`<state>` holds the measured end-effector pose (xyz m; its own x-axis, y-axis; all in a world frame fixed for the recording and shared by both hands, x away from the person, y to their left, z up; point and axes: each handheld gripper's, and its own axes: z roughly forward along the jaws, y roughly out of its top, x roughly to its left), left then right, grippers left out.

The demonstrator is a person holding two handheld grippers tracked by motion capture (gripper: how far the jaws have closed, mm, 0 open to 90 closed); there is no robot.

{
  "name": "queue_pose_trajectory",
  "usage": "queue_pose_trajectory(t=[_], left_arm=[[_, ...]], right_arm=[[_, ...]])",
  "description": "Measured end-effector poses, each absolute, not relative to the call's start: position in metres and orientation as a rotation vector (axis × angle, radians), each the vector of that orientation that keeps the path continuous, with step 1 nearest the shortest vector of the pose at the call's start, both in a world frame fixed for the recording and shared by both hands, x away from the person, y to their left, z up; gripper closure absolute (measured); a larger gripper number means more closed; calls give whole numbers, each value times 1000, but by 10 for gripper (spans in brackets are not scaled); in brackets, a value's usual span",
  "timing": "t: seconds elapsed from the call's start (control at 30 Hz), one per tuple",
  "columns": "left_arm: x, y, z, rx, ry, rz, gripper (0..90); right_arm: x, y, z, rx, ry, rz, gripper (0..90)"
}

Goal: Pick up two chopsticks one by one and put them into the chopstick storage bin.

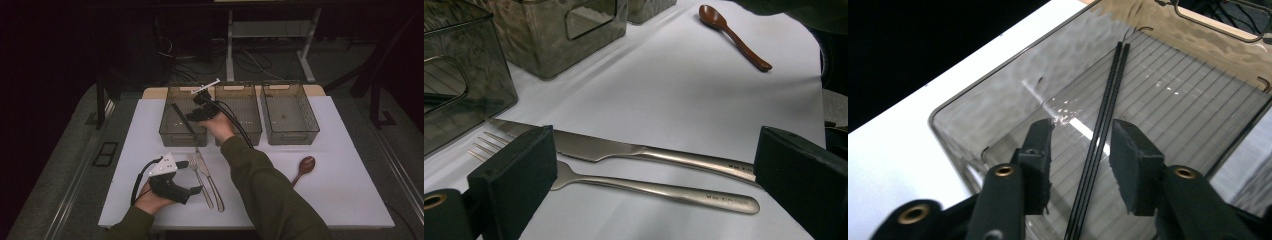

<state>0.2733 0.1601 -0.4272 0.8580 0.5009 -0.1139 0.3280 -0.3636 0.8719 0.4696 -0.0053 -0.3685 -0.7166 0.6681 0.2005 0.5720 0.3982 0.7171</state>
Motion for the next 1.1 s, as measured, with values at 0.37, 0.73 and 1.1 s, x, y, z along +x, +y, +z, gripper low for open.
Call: queue_pose_trajectory(t=[0.37,0.73,1.1], left_arm=[[274,161,-427,1994,606,211,28],[274,161,-429,1998,621,215,28],[277,158,-431,2019,631,213,28]], right_arm=[[446,-38,-359,1023,2526,1311,418],[415,-81,-345,926,2522,1388,390],[378,-132,-352,881,2518,1418,397]])
